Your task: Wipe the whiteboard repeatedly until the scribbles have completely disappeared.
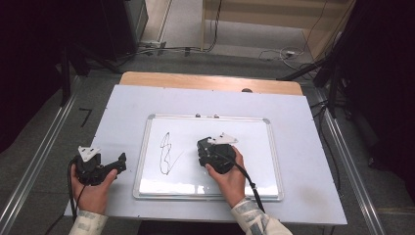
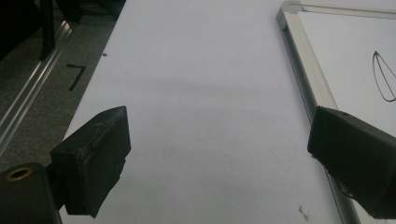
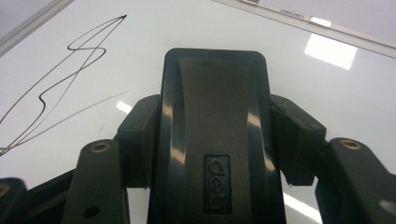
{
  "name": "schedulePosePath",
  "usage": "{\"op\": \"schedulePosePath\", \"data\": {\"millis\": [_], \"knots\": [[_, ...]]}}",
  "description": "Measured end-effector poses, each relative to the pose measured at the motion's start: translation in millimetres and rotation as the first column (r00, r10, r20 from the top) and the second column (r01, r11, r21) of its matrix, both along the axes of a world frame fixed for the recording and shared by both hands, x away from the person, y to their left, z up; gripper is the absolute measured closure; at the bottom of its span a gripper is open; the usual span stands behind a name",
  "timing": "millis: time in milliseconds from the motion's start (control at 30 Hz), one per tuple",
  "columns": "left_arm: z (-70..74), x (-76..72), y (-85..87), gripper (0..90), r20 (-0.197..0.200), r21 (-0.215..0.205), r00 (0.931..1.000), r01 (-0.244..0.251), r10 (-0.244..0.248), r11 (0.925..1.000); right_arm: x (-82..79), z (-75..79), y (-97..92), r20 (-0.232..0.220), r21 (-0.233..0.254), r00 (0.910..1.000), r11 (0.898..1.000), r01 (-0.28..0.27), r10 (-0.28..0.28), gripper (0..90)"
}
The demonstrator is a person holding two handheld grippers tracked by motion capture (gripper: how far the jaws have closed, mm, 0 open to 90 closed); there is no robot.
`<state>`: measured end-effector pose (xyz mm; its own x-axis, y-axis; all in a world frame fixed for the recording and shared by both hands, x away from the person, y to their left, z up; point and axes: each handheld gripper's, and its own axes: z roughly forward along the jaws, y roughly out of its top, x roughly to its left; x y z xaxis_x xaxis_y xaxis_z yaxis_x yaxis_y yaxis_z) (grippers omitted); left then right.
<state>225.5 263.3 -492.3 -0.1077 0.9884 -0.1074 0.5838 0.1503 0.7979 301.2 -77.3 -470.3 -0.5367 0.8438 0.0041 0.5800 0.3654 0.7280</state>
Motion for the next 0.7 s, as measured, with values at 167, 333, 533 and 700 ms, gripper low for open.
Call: {"op": "schedulePosePath", "data": {"millis": [167, 333, 533, 700], "knots": [[-0.2, 0.3, 0.0, 6.5, -0.003, 0.000, 1.0000, 0.002, -0.002, 1.0000, 3.1, -0.4, 9.5, 0.000, -0.004, 0.9999, 1.000, -0.013, 0.013, 38.6], [0.0, 0.4, -0.6, 6.4, -0.003, 0.001, 1.0000, 0.004, -0.004, 1.0000, 4.2, -1.4, 17.8, -0.003, -0.009, 0.9997, 1.000, -0.026, 0.026, 38.6], [-0.1, 0.9, -0.5, 6.4, -0.003, 0.001, 1.0000, 0.004, -0.004, 1.0000, 6.1, -5.4, 27.1, -0.010, -0.012, 0.9992, 0.999, -0.040, 0.040, 38.6], [-0.2, 1.0, -0.5, 6.5, -0.003, -0.001, 1.0000, 0.003, -0.003, 1.0000, 7.4, -7.4, 34.8, -0.011, -0.017, 0.9989, 0.999, -0.046, 0.046, 38.6]]}}
